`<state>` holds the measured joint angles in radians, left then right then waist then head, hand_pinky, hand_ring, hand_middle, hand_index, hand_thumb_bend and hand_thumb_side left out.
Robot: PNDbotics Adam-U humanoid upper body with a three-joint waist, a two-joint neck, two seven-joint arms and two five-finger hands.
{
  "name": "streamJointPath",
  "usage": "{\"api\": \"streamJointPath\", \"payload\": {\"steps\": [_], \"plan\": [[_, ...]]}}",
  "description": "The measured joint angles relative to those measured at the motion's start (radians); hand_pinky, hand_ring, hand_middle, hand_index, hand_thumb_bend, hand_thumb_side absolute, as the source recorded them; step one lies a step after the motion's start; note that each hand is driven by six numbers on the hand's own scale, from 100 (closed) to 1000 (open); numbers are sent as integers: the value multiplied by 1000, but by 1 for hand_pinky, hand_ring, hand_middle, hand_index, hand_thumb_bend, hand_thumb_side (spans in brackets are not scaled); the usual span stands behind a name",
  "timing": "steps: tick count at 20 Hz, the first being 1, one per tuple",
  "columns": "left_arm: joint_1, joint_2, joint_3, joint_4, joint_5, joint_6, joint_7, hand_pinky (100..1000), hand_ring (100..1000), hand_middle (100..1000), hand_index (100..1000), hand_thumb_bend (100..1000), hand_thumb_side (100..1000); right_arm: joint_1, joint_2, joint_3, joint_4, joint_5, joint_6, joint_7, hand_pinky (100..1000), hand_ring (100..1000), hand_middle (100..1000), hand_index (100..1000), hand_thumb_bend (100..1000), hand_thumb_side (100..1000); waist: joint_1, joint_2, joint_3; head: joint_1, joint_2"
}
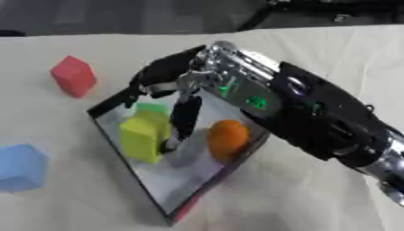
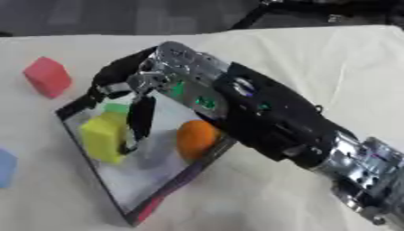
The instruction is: Pick up objects on the table and place them in the box.
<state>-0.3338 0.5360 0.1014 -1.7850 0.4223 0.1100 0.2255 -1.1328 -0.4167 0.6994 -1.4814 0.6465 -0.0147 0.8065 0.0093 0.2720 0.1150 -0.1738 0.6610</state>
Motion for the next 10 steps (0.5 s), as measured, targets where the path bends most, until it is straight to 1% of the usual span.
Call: {"api": "streamJointPath", "payload": {"steps": [2,3,4,5,7,8,9,10], "plan": [[0,0,0,0,0,0,0,886,915,902,943,827,763,8,-22,-27,-21,-17,12,-15,868,850,837,883,503,382,0,0,-5,4,0],[0,0,0,0,0,0,1,886,915,902,943,829,762,15,-42,-48,-41,-35,24,-28,865,843,829,878,482,381,0,0,-7,8,0],[1,0,0,0,0,-1,1,886,915,902,943,829,762,27,-64,-73,-68,-58,41,-44,865,843,829,878,482,381,0,0,-9,12,0],[1,0,0,0,0,-1,1,885,914,900,941,828,762,42,-88,-102,-101,-81,61,-64,859,830,814,866,455,370,0,0,-11,17,0],[3,0,1,0,0,-2,4,884,914,901,942,828,762,88,-130,-181,-177,-127,115,-130,856,817,796,855,407,369,0,0,-16,30,0],[4,0,1,0,0,-3,4,884,914,900,941,828,763,114,-149,-223,-214,-156,147,-173,854,810,788,848,301,386,0,0,-17,34,0],[4,0,1,0,0,-4,5,884,913,900,941,828,763,137,-168,-263,-248,-189,179,-220,854,809,790,846,100,463,0,0,-19,38,0],[6,0,1,0,0,-4,5,883,912,899,941,828,762,159,-187,-301,-279,-229,209,-271,855,810,787,843,187,433,0,0,-22,39,0]]}}
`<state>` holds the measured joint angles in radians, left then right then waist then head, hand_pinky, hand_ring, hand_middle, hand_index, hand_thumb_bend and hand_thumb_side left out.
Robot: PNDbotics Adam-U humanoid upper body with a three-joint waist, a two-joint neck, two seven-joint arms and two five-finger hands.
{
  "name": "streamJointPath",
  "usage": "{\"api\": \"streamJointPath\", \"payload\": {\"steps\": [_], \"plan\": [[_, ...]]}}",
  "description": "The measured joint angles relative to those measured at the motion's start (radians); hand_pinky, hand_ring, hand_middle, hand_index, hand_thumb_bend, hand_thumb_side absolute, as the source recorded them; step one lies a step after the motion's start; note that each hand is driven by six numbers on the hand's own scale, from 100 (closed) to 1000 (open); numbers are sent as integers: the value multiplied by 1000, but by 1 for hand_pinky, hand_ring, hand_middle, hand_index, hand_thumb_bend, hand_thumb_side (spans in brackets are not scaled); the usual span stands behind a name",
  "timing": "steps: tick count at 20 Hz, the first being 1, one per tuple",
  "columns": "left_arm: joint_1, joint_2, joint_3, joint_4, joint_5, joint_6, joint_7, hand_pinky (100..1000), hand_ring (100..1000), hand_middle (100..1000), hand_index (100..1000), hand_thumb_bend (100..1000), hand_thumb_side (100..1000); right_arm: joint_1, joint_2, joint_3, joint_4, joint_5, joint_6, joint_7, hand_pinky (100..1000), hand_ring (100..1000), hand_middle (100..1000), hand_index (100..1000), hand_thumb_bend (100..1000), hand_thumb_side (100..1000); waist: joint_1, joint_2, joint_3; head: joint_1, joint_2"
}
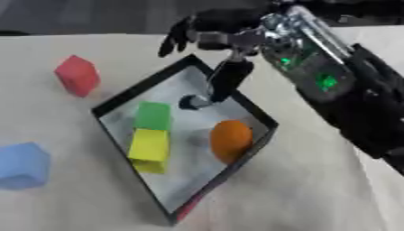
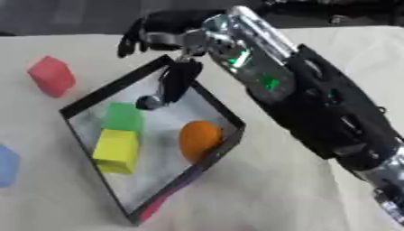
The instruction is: Pick up objects on the table and place them in the box.
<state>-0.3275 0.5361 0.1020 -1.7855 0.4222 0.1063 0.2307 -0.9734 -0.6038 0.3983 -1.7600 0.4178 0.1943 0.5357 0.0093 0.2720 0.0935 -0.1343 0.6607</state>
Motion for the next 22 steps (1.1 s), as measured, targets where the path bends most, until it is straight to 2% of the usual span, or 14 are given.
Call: {"api": "streamJointPath", "payload": {"steps": [2,5,6,8,9,10,11,12,15,19,22], "plan": [[2,0,1,-2,-1,-1,1,882,909,897,939,829,762,48,-45,-65,-52,-89,48,-104,859,817,794,841,141,504,0,0,-4,3,-2],[3,1,1,-2,-9,-2,2,882,908,896,938,841,757,135,-123,-144,-106,-207,86,-230,864,830,808,853,186,558,0,0,-8,12,-3],[4,2,1,-3,-14,-2,2,882,907,895,938,834,758,166,-145,-169,-118,-243,92,-263,864,831,809,855,195,560,0,0,-9,17,-3],[10,12,1,-5,-30,-1,1,881,905,892,937,838,753,234,-186,-220,-134,-313,95,-324,862,829,807,858,264,527,0,0,-11,26,-3],[11,20,0,-8,-40,0,-1,881,904,889,937,847,748,267,-203,-246,-137,-348,95,-355,858,819,796,852,333,492,0,0,-11,31,-3],[12,32,-1,-10,-52,1,-5,881,903,888,937,848,748,298,-216,-272,-138,-382,94,-388,856,814,790,848,346,483,0,0,-12,34,-3],[13,47,-2,-14,-64,2,-12,880,903,887,937,890,757,328,-227,-295,-138,-417,92,-421,849,798,774,834,253,470,0,0,-12,36,-3],[14,65,-6,-19,-82,3,-23,880,903,887,937,842,750,356,-237,-318,-136,-451,92,-455,847,791,767,829,341,459,1,1,-13,38,-2],[15,142,-22,-41,-144,7,-69,877,901,886,936,839,764,436,-252,-378,-121,-545,94,-570,839,771,748,811,310,446,1,1,-12,38,-2],[10,260,-45,-61,-223,24,-140,873,898,880,931,855,750,505,-252,-434,-79,-647,86,-716,832,757,734,798,302,445,7,1,-12,37,-3],[1,364,-77,-70,-296,15,-259,871,900,879,929,834,701,534,-252,-460,-46,-703,73,-793,831,754,732,796,303,442,7,1,-11,37,-3]]}}
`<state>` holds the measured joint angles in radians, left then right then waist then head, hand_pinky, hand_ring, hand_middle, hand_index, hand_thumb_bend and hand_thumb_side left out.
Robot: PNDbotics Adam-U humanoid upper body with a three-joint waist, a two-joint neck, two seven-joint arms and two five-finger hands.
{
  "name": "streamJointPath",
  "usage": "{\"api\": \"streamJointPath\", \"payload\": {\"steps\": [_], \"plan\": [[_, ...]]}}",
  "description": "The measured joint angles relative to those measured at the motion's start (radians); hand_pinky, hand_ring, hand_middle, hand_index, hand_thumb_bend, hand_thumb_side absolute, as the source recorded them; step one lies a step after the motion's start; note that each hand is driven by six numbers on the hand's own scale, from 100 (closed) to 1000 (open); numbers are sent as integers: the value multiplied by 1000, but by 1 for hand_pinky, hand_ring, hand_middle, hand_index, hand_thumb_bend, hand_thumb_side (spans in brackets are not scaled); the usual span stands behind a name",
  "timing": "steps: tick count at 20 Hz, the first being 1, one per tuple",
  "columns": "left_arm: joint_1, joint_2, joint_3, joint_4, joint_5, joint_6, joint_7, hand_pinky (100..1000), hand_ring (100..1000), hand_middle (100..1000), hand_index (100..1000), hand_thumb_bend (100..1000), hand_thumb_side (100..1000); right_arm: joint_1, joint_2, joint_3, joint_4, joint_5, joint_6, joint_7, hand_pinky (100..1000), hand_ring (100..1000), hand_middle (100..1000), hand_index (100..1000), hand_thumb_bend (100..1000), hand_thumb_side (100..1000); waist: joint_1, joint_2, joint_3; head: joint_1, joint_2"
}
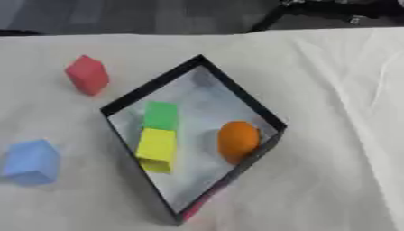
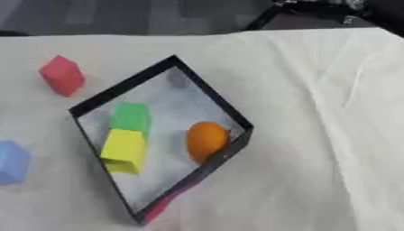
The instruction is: Pick up objects on the table and place them in the box.
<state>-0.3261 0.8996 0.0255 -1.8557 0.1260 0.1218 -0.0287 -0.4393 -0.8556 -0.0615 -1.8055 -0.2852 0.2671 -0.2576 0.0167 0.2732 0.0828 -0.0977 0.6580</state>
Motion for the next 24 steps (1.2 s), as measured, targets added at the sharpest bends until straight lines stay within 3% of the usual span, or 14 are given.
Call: {"api": "streamJointPath", "payload": {"steps": [3,9,17,24], "plan": [[-11,103,-38,-5,-88,-26,-175,873,907,883,929,770,653,16,0,-16,19,-30,-13,-46,830,754,731,796,307,443,4,0,2,-1,0],[-57,243,-120,-55,-239,-78,-497,875,911,888,934,722,665,31,0,-19,29,-37,-17,-65,831,752,729,796,311,443,7,0,11,-2,0],[-123,289,-210,-76,-256,-86,-689,885,918,877,919,723,540,36,0,-18,33,-29,-16,-53,829,748,723,794,314,437,14,-1,19,36,5],[-132,289,-268,-61,-223,-42,-793,889,918,868,901,695,479,38,0,-18,33,-22,-18,-51,826,743,719,792,315,436,15,-1,17,41,5]]}}
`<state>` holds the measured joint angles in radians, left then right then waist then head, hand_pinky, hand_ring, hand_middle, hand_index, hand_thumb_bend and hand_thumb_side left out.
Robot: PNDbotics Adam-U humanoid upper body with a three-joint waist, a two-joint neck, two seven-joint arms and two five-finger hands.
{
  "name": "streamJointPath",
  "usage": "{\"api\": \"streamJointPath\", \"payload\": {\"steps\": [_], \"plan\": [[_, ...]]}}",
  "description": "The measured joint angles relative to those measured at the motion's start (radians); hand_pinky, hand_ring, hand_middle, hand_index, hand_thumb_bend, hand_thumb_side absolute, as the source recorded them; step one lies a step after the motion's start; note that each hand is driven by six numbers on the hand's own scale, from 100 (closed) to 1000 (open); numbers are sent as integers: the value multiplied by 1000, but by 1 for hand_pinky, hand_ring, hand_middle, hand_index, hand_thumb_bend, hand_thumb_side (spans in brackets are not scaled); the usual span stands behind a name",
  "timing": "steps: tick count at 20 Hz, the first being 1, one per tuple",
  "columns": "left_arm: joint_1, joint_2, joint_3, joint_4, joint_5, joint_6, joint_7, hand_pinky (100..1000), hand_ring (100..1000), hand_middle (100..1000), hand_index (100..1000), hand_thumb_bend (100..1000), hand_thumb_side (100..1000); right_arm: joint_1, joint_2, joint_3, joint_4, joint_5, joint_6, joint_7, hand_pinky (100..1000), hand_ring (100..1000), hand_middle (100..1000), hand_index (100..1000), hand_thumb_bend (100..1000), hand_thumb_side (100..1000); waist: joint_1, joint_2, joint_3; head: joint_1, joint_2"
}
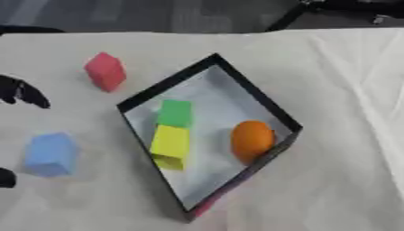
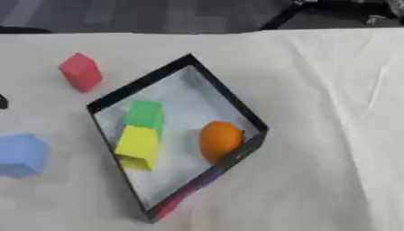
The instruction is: Pick up objects on the table and place them in the box.
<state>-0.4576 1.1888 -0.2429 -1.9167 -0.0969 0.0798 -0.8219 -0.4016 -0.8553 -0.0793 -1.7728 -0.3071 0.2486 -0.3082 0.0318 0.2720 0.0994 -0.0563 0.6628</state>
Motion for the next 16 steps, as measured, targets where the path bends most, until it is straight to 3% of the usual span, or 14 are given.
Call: {"api": "streamJointPath", "payload": {"steps": [9,16], "plan": [[-18,-5,-61,15,-90,107,76,876,909,858,872,709,472,6,4,0,0,0,-1,-1,822,735,710,790,315,435,3,0,-13,3,-1],[-78,-66,-137,109,-215,76,75,878,912,865,892,715,411,7,12,-7,0,-7,-7,-14,819,729,704,787,313,437,3,0,-20,27,-1]]}}
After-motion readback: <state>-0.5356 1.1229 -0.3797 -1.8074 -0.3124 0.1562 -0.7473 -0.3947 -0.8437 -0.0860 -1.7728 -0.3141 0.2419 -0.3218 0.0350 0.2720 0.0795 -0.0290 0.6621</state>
